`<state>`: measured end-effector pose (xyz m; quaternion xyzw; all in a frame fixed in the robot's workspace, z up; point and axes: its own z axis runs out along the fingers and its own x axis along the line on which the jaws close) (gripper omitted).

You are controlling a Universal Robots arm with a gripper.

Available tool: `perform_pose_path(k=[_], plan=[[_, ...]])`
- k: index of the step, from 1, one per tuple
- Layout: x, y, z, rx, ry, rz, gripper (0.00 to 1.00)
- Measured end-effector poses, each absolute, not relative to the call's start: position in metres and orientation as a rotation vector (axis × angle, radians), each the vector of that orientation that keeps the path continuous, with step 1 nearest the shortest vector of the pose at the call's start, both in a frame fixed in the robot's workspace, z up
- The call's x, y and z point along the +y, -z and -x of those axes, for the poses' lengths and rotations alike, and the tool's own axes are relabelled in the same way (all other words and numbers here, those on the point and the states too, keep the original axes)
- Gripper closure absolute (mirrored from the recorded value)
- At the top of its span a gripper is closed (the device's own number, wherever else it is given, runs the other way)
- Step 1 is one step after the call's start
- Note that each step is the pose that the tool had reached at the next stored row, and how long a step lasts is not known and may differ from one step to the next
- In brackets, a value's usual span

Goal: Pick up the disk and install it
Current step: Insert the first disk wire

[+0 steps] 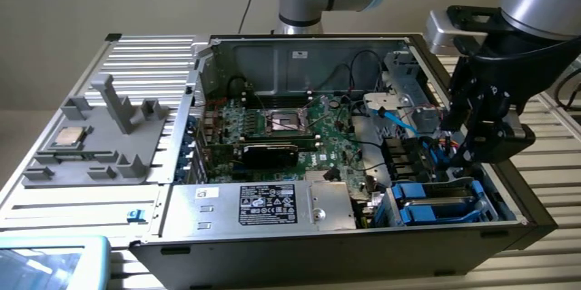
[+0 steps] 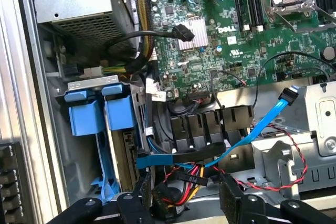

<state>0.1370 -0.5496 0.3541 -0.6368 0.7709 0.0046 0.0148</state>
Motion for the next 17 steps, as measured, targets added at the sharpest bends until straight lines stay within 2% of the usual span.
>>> perform_pose_path(k=[17], plan=[[-0.5465,-0.3475,-0.1317,2.436,0.007,1.906,0.37]])
